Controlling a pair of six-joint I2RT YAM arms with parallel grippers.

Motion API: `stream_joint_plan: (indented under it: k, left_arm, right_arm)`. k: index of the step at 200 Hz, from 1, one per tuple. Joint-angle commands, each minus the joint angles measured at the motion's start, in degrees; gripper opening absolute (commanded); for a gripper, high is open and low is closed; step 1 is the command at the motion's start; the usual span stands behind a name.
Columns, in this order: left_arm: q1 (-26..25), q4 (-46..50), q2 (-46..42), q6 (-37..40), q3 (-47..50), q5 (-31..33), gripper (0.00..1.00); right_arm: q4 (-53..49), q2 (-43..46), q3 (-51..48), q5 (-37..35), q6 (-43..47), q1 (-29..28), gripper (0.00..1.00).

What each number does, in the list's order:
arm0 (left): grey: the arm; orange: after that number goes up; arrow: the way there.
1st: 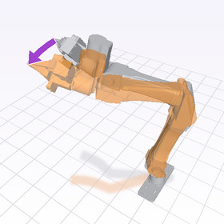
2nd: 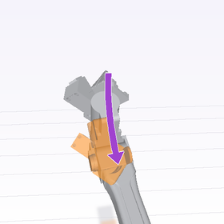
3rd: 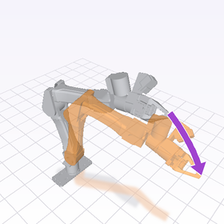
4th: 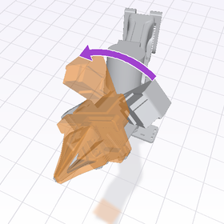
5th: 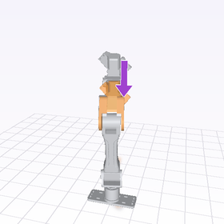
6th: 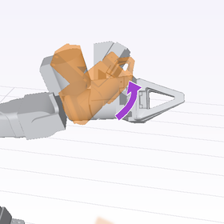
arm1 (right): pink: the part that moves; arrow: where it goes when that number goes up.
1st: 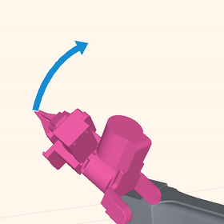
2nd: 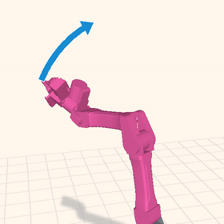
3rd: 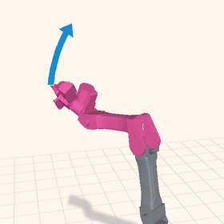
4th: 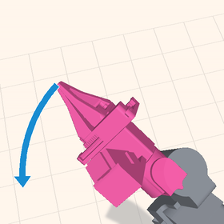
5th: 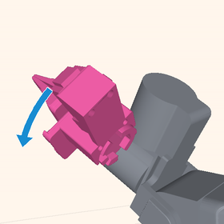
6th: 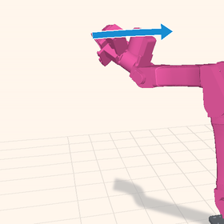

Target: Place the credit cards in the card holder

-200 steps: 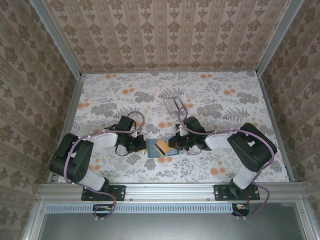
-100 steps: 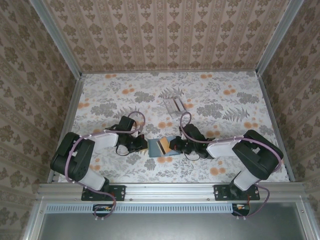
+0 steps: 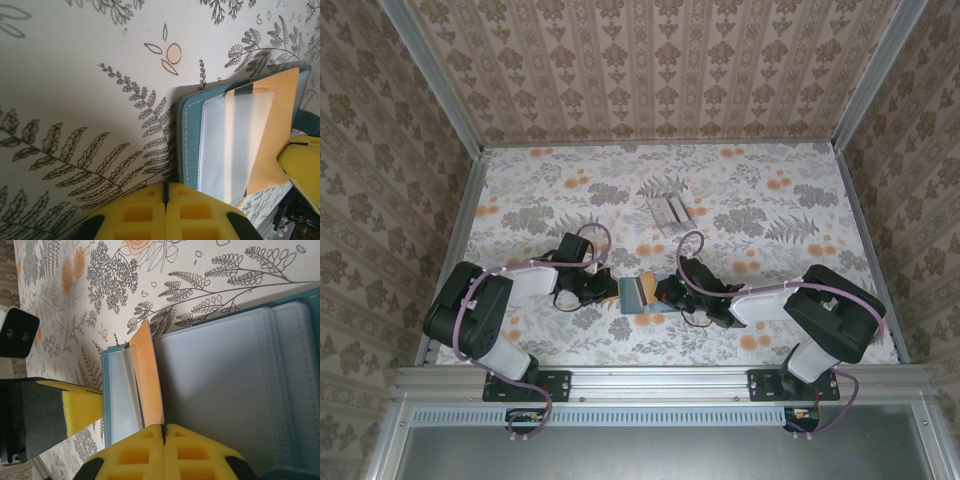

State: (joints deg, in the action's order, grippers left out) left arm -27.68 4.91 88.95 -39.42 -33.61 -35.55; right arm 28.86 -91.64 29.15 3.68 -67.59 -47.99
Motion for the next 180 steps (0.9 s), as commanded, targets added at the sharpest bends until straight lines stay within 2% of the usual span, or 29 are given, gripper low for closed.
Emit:
stream_joint_plan:
  k: [1, 16, 57, 73, 118, 137, 161, 180]
  left_arm:
    - [-2.0, -0.4, 2.9, -0.6, 1.6, 1.3, 0.01]
    - [-2.0, -0.5, 2.7, -0.7, 1.8, 1.6, 0.01]
    - [-2.0, -0.5, 2.3, -1.4, 2.2, 2.3, 0.0]
    - [-2.0, 0.2, 2.6, -1.0, 1.7, 2.6, 0.0]
    - [-2.0, -0.1, 2.4, -1.3, 2.1, 2.3, 0.0]
    - [-2.0, -0.7, 1.7, -1.6, 2.7, 2.3, 0.0]
    - [-2.0, 0.4, 1.2, -1.2, 2.4, 2.2, 0.0]
    - [-2.0, 1.3, -0.4, -1.3, 2.8, 1.8, 0.02]
  right_arm:
    - [0.9, -1.2, -1.0, -1.5, -1.2, -1.0, 0.0]
    - [0.3, -0.8, -1.3, -1.2, -1.2, -1.1, 0.0]
    - [-2.5, 0.4, -0.6, -0.6, -2.9, -4.0, 0.09]
    - [-6.1, 1.4, 0.5, -1.4, -2.0, -4.8, 0.17]
    - [-16.9, 6.0, 3.2, -3.1, 3.5, -4.4, 0.31]
    - [-19.0, 6.7, 3.9, -2.2, 5.1, -3.8, 0.31]
    - [-20.9, 6.2, 4.6, -0.6, 5.5, -2.9, 0.26]
    - [-22.4, 5.3, 5.8, 0.5, 5.9, -2.7, 0.29]
